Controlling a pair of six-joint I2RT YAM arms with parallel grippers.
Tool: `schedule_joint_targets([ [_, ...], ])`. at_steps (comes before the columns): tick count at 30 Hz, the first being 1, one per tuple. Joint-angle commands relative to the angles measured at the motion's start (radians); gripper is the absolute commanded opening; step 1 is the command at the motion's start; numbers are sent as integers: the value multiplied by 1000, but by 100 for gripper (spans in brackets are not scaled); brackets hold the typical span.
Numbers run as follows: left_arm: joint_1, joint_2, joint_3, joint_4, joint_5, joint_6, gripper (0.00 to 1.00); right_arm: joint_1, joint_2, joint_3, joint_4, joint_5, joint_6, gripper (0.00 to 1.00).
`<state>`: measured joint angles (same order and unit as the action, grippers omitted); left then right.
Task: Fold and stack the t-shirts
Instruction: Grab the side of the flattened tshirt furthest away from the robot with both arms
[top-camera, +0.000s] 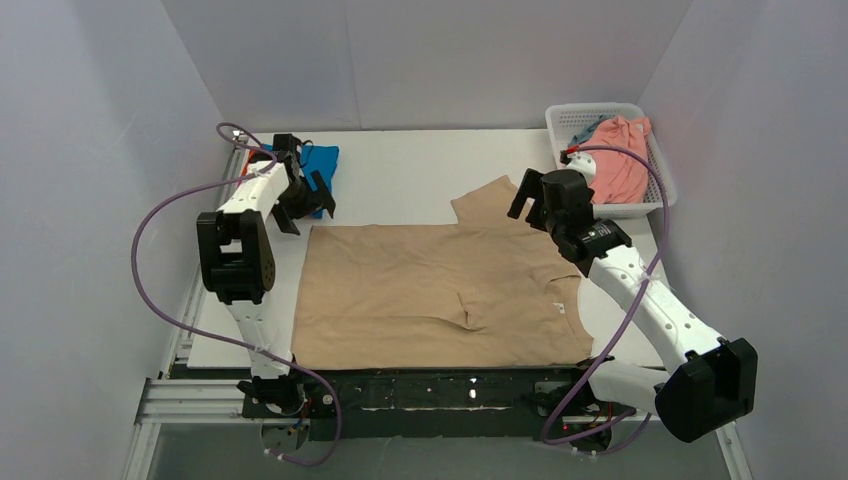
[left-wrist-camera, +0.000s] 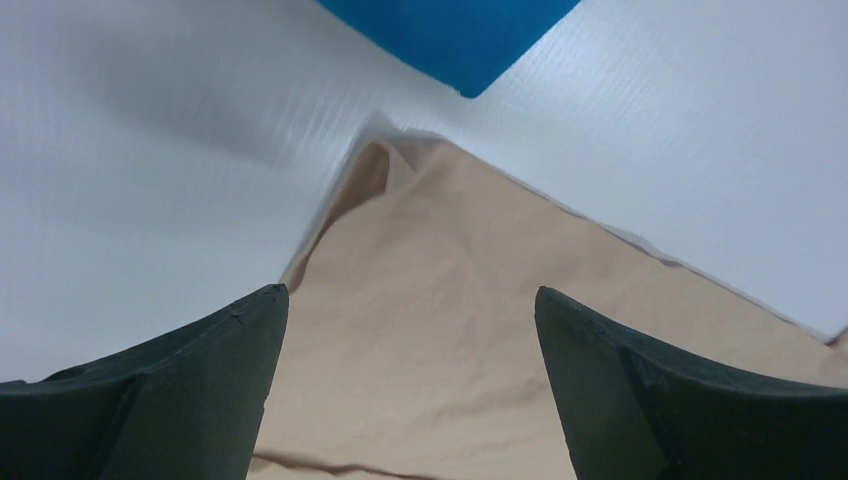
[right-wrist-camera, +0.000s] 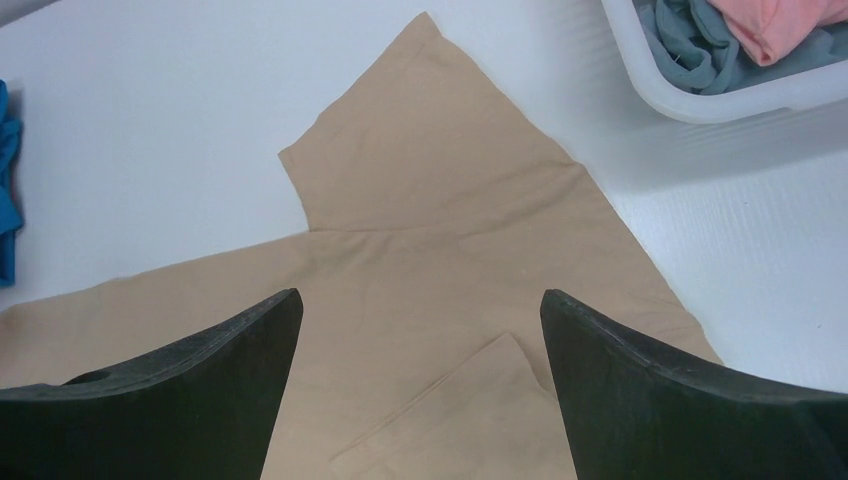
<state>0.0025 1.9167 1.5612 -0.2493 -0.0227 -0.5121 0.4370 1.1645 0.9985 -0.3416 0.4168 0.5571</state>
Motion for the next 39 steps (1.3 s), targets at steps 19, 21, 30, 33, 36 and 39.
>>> schedule_joint_targets([
  [19, 58, 204, 38, -2, 190, 207, 37, -24, 2, -44, -74, 7, -60, 95],
  [21, 58, 211, 35, -1, 190, 210, 33, -26, 17, -35, -78, 8, -60, 94],
  [30, 59, 240, 51, -24, 193, 219, 0, -37, 103, 30, -94, 9, -71, 94],
  [33, 58, 239, 49, -28, 196, 222, 0, -43, 179, 104, -89, -34, -79, 94],
  [36, 57, 218, 26, -18, 176, 221, 0, -45, 292, 220, -106, -47, -67, 92],
  [39, 58, 189, 4, -13, 187, 211, 0, -52, 425, 326, -106, -62, -42, 91],
])
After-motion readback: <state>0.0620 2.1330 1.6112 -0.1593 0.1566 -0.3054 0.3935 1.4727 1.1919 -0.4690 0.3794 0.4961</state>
